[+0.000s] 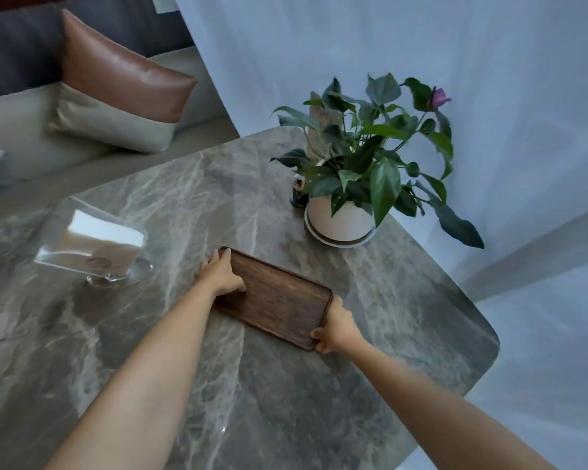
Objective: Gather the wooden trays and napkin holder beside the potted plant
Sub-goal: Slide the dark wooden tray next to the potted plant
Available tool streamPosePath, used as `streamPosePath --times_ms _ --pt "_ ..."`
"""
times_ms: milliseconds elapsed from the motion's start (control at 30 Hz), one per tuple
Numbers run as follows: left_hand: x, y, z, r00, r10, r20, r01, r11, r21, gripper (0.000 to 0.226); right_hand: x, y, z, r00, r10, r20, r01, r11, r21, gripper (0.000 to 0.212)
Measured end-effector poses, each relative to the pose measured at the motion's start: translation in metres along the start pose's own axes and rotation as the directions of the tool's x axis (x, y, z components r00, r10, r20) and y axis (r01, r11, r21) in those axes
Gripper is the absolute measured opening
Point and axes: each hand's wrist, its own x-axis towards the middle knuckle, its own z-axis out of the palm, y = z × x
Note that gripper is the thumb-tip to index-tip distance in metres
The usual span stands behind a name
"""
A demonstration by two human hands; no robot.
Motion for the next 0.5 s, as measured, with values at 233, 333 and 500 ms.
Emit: streamPosePath --times_ms 233,333,500 --pt "0.046 0.055 -0.014 0.987 0.158 0.034 -0.161 0.980 0.115 0.101 0.024 0.004 -0.012 1.000 0.010 -0.029 -0.005 0.980 0.197 0.078" --pt "0.062 0.069 -0.017 0.977 0.213 0.030 -0.215 0.965 0.149 0.098 0.035 0.005 -0.015 0.998 0.040 -0.057 -0.023 0.961 0.276 0.077" --pt "0.077 0.086 -0.019 0.962 0.271 0.027 -0.271 0.944 0.189 0.096 0.039 0.003 -0.015 0.998 0.027 -0.055 -0.007 0.941 0.338 0.090"
